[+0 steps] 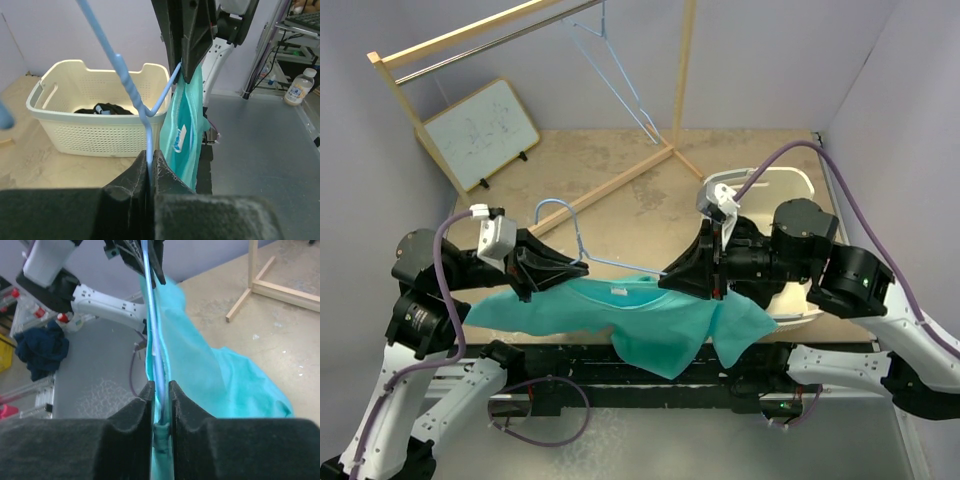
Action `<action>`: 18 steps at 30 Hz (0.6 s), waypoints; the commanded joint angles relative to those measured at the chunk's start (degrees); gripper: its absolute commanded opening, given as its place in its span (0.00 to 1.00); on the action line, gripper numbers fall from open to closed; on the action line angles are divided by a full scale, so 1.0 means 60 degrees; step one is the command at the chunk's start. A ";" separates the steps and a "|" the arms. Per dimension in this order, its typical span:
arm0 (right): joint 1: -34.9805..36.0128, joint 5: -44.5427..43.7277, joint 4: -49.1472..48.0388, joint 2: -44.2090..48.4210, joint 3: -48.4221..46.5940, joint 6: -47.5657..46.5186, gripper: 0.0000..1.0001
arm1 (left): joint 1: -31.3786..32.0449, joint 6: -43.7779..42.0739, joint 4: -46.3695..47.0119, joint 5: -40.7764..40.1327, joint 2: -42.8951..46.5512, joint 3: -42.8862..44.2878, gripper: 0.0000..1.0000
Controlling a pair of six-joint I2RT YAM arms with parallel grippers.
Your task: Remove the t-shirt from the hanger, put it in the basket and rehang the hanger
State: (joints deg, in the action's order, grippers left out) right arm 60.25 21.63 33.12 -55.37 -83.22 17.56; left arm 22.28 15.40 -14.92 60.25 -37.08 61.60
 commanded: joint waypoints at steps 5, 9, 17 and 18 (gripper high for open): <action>0.0022 -0.1349 0.0000 0.1314 0.0299 0.0239 0.61 | -0.0038 -0.1154 -0.1235 -0.1298 0.0247 0.1170 0.00; 0.0017 -0.2042 0.0816 0.2227 0.0455 0.0223 0.67 | -0.0034 -0.1708 -0.2180 -0.1750 0.0347 0.1858 0.00; 0.0012 -0.2158 0.0605 0.3101 0.1343 0.0261 0.70 | -0.0045 -0.1415 -0.2181 -0.1489 0.0410 0.2250 0.00; 0.0021 -0.2175 0.0509 0.3094 0.1402 0.0235 0.70 | -0.0044 -0.1342 -0.2153 -0.1419 0.0409 0.2238 0.00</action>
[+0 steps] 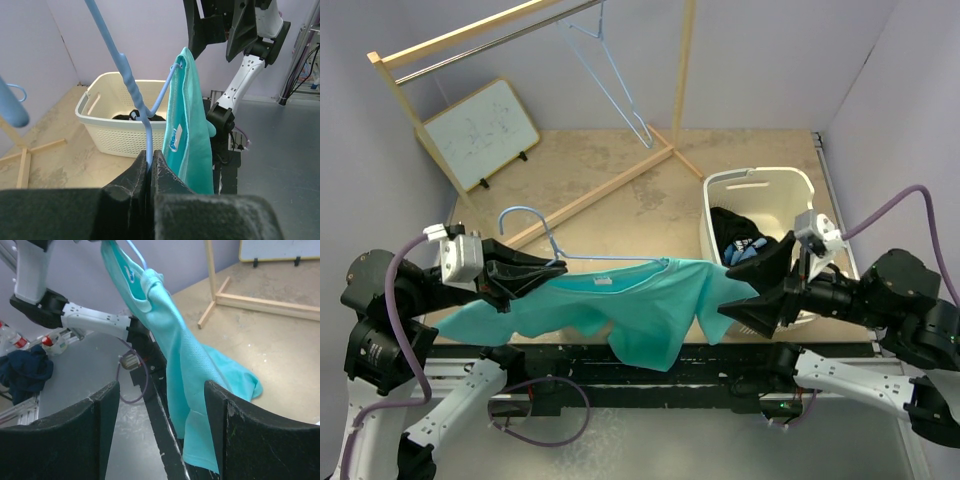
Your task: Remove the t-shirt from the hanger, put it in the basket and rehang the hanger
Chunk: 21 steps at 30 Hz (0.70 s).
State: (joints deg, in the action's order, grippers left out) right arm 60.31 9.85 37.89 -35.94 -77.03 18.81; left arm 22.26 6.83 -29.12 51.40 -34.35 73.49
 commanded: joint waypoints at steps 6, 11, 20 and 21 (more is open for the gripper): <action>0.0009 -0.0587 -0.0602 -0.0606 0.0425 -0.0422 0.71 | -0.0039 0.0246 0.0069 0.0291 0.0048 0.0289 0.00; 0.0011 -0.0990 -0.0338 -0.0862 -0.0069 -0.0676 0.71 | -0.0040 0.0120 -0.0322 0.0168 0.0157 0.0467 0.00; 0.0011 -0.1468 0.0941 -0.0687 -0.1173 -0.1195 0.73 | -0.0025 -0.0055 -0.0778 0.0222 0.0067 0.0961 0.00; 0.0004 -0.1204 0.0918 -0.0720 -0.1080 -0.1202 0.73 | -0.0029 -0.0054 -0.0774 0.0236 0.0039 0.0996 0.00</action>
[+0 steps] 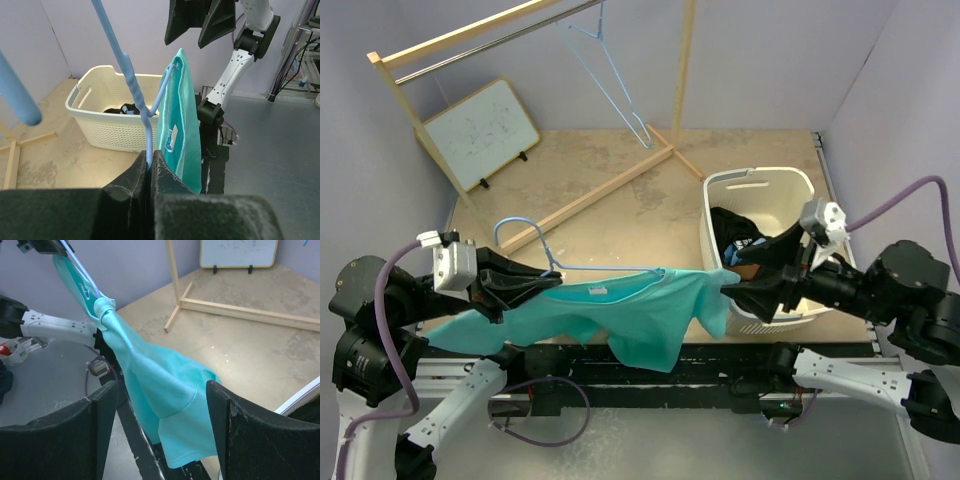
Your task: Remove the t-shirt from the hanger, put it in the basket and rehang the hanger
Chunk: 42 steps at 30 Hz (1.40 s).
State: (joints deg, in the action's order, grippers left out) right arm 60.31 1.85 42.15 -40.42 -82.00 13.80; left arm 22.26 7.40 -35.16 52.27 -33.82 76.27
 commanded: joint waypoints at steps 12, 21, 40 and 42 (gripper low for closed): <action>0.0003 0.1892 -0.1352 -0.0432 0.1221 -0.0863 0.74 | -0.0037 0.0144 0.0463 0.0215 -0.0013 0.0621 0.00; 0.0004 -0.2231 -0.0712 -0.0369 0.0972 0.0601 0.00 | -0.0031 -0.0417 -0.0455 -0.0999 0.0282 0.0691 0.00; 0.0011 -0.2547 -0.0767 -0.0739 0.2300 0.2139 0.00 | -0.0030 0.0278 0.0831 -0.3367 0.1437 0.0007 0.00; 0.0011 -0.2518 -0.0874 -0.0941 0.2346 0.2093 0.00 | -0.0030 0.0293 0.0800 -0.3416 0.1431 0.0069 0.00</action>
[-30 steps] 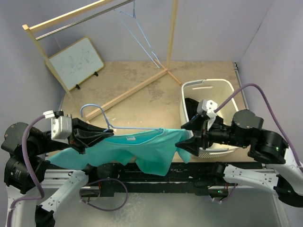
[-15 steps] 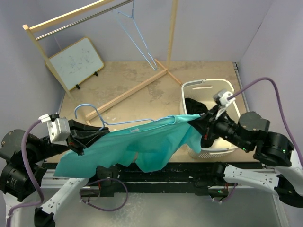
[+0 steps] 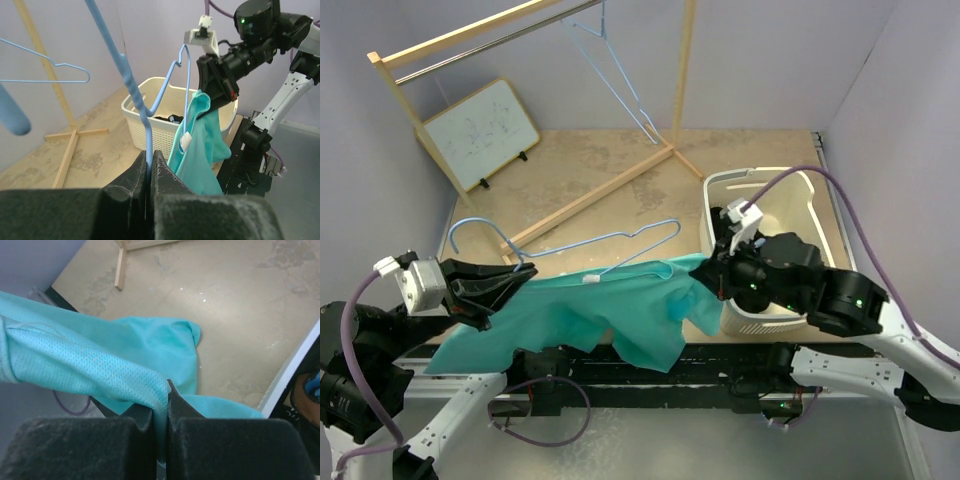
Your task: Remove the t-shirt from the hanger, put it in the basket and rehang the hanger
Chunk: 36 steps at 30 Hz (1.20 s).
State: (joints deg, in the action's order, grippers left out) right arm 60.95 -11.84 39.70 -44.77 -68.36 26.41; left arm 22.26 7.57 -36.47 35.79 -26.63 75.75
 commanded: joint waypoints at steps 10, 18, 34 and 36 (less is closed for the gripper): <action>-0.0099 0.2104 -0.1457 -0.0195 -0.1071 -0.1197 0.51 | -0.0032 -0.0294 0.1237 -0.0827 -0.1062 -0.0967 0.00; -0.0099 0.3209 -0.1104 -0.0180 -0.2593 -0.1825 0.50 | -0.0033 -0.0487 0.2036 0.2006 -0.2391 -0.1783 0.00; -0.0102 0.4038 -0.1065 -0.2003 -0.2724 -0.2909 0.52 | -0.0026 0.0821 0.3392 0.4644 -0.2480 -0.1574 0.00; -0.0104 0.4102 -0.1053 -0.2067 -0.2633 -0.2922 0.52 | -0.0029 0.0954 0.3532 0.4762 -0.2495 -0.1594 0.00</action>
State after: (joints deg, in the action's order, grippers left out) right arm 60.58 10.07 35.05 -58.76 -83.81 10.57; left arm 22.15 10.63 -21.06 60.90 -41.80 64.18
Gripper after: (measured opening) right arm 0.517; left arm 0.029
